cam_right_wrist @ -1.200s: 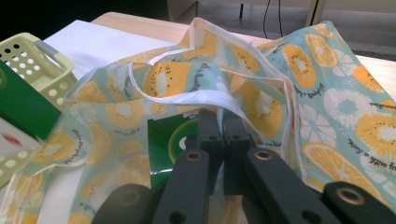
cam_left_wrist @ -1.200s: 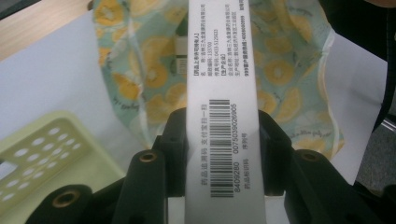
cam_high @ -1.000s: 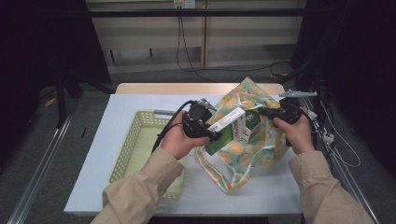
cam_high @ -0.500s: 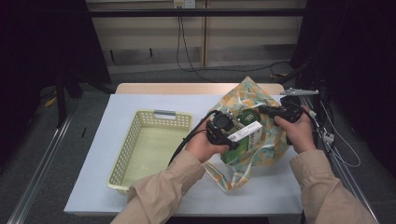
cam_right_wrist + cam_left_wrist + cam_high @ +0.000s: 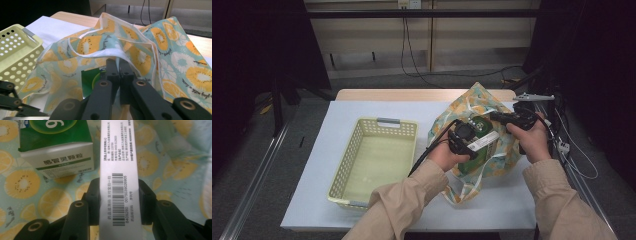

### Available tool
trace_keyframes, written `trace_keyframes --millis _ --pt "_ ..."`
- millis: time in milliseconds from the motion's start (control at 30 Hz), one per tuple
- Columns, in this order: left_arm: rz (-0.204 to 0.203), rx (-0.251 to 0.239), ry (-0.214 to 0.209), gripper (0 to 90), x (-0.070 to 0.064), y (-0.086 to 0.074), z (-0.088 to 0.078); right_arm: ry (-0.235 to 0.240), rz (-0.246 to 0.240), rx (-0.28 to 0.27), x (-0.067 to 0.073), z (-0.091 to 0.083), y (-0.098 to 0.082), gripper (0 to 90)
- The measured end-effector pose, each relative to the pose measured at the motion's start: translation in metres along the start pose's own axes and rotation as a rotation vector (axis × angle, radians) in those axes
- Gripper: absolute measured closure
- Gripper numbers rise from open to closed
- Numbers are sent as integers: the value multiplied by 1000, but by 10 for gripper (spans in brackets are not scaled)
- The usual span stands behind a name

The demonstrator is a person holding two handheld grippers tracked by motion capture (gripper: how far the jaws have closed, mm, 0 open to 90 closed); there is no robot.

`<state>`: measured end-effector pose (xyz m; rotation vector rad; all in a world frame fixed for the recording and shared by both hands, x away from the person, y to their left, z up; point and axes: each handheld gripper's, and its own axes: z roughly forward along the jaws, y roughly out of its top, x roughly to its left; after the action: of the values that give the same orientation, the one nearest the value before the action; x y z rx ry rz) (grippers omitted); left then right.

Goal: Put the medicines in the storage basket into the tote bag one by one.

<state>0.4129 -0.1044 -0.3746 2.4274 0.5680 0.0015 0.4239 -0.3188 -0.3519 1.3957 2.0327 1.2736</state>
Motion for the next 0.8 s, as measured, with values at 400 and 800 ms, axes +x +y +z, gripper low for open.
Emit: trace_keyframes --millis 400,800 --pt "-53 -55 37 625 4 16 23 11 -2 -6 0 1 -1 897" --pt "-71 -132 41 561 9 24 35 12 6 4 -2 4 -3 897"
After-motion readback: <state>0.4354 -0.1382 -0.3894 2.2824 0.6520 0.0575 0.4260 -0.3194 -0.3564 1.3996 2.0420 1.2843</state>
